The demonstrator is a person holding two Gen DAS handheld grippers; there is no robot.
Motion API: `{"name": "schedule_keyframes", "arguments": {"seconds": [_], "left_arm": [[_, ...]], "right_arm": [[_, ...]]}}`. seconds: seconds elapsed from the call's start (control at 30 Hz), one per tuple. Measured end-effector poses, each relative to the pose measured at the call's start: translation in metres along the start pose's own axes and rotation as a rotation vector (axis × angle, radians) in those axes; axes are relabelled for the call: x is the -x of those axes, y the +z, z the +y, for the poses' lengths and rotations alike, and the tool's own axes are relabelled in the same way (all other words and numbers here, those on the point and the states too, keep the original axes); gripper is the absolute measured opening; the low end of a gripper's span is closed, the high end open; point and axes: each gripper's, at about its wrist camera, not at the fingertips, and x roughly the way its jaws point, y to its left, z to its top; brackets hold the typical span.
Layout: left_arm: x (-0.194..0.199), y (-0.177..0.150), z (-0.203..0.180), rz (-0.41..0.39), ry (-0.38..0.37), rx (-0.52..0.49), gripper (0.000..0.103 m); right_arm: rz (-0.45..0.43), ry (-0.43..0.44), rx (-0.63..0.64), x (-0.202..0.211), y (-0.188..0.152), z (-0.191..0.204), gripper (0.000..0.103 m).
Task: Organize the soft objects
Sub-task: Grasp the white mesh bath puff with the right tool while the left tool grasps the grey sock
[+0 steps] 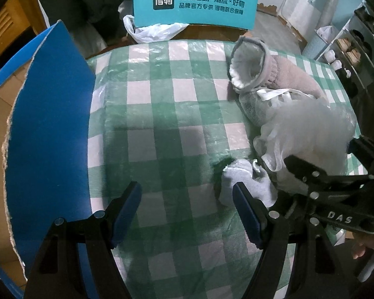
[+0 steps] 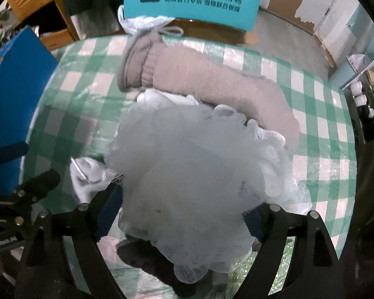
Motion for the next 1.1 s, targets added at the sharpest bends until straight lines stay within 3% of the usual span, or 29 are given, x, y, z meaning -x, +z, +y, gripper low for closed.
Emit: {"name": "schedule_keyframes", "arguments": {"seconds": [0.13,0.3,0.5,0.77,0.93,0.97,1.1], "left_arm": [[-0.001,0.001,-0.004,-0.001,-0.003,-0.008,0.08],[0.001,0.004,-0.012,-0.008,-0.042,-0.008,0.08],[-0.002,0.006,-0.024,-0.011,-0.076,-0.018,0.086],[-0.026,0.009,-0.042,0.038,-0.072,-0.042,0.086],[-0.039,0.008,-0.045,0.043,-0.069,-0.059,0.085],[-0.039,0.008,-0.044,0.04,-0.074,-0.06,0.081],[-0.04,0.007,-0.039,0.042,-0.117,-0.047,0.045]], "right_arm": [[0.037,0.011,-0.012,-0.011,-0.006,-0.01,0.083],[0.021,0.055,-0.044,-0.004,-0.013,-0.022,0.056],[-0.043,0.098,-0.109,0.011,-0.02,-0.035,0.045],[-0.09,0.158,-0.175,0.03,-0.02,-0.051,0.044],[-0.077,0.191,-0.184,0.022,-0.019,-0.054,0.048],[-0.075,0.196,-0.182,0.021,-0.018,-0.053,0.052],[-0.064,0.208,-0.176,0.014,-0.014,-0.048,0.077]]}}
